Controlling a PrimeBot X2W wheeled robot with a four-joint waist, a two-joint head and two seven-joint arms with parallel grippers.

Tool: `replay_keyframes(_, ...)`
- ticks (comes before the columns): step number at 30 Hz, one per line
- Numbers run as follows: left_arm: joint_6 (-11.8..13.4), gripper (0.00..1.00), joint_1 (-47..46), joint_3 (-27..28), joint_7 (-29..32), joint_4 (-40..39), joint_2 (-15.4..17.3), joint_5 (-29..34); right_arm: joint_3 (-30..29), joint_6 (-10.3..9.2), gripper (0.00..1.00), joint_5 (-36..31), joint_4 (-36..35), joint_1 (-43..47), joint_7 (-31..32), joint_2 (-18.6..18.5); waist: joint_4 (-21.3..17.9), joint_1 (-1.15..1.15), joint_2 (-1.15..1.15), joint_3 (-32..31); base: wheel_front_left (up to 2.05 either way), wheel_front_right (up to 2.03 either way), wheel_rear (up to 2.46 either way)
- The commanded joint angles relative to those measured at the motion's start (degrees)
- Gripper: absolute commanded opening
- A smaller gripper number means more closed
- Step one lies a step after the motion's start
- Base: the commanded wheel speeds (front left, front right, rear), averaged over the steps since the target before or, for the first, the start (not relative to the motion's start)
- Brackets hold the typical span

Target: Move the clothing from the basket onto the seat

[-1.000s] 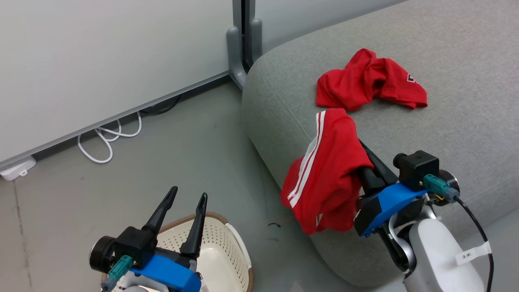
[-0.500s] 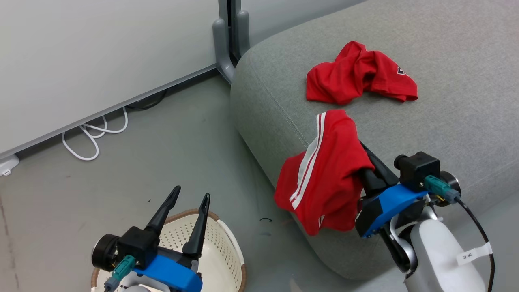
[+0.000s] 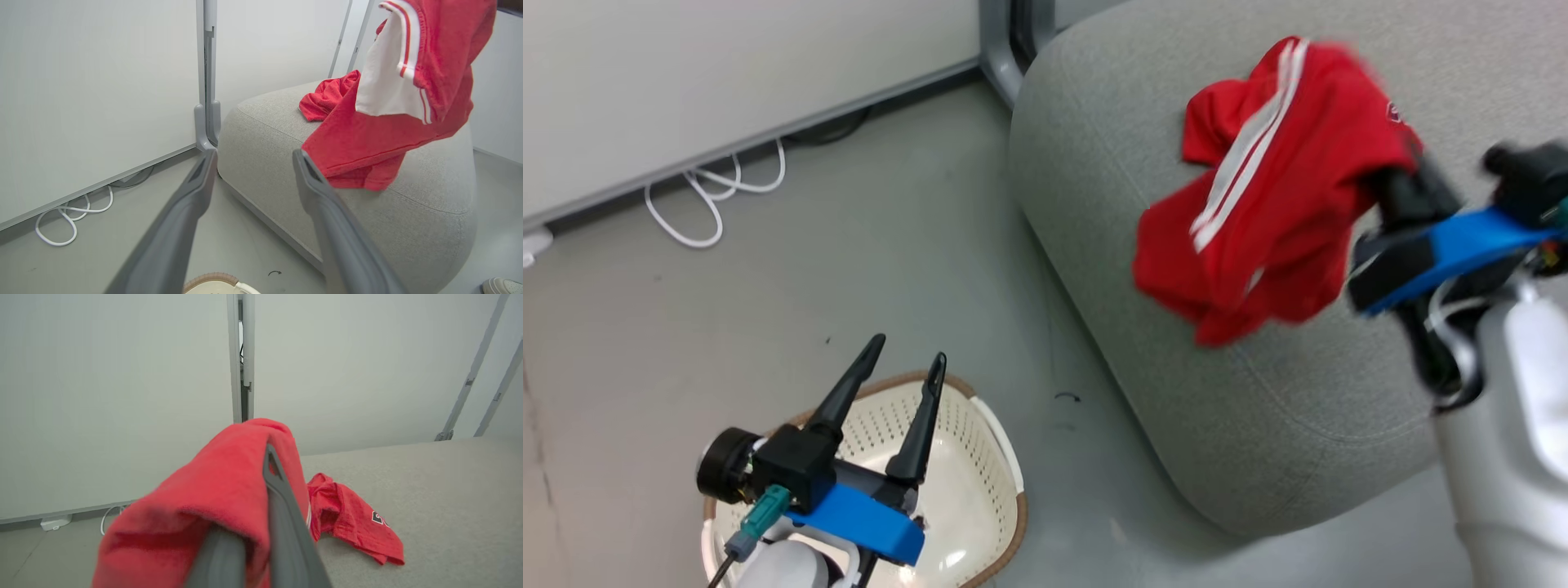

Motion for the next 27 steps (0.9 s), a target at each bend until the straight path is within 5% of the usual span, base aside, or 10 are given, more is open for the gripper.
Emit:
replay_keyframes(1, -0.3, 1.00, -1.1, 0.4, -0.3, -0.5, 0.5, 0.6, -1.2, 0.02, 0.00, 2.4, -0.8, -2.5, 0.4, -0.5, 1.1, 0.00, 0.00, 2.4, 0.00, 0.00, 0.00)
replay_keyframes(7, -0.4, 1.00, -3.5, 0.8, -0.3, -3.3, 2.5, 2.0, -7.6, 0.02, 0.00, 7.1, -0.9, -11.0, 3.0, -5.4, 2.9, 0.00, 0.00, 8.4, 0.00, 0.00, 0.00)
replay_keyframes(13, -0.7, 1.00, -6.3, 0.6, -0.3, -5.7, 4.0, 3.3, -15.8, 0.02, 0.00, 1.8, 0.4, -17.9, 2.4, -11.7, 5.5, 0.00, 0.00, 13.7, 0.00, 0.00, 0.00)
replay_keyframes(27, -0.6, 1.00, -11.3, 0.5, -0.3, -10.2, 4.9, 5.1, -30.5, 0.01, 0.00, -6.4, 11.9, -19.2, 0.7, -14.4, 12.3, 0.00, 0.00, 22.8, 0.00, 0.00, 0.00)
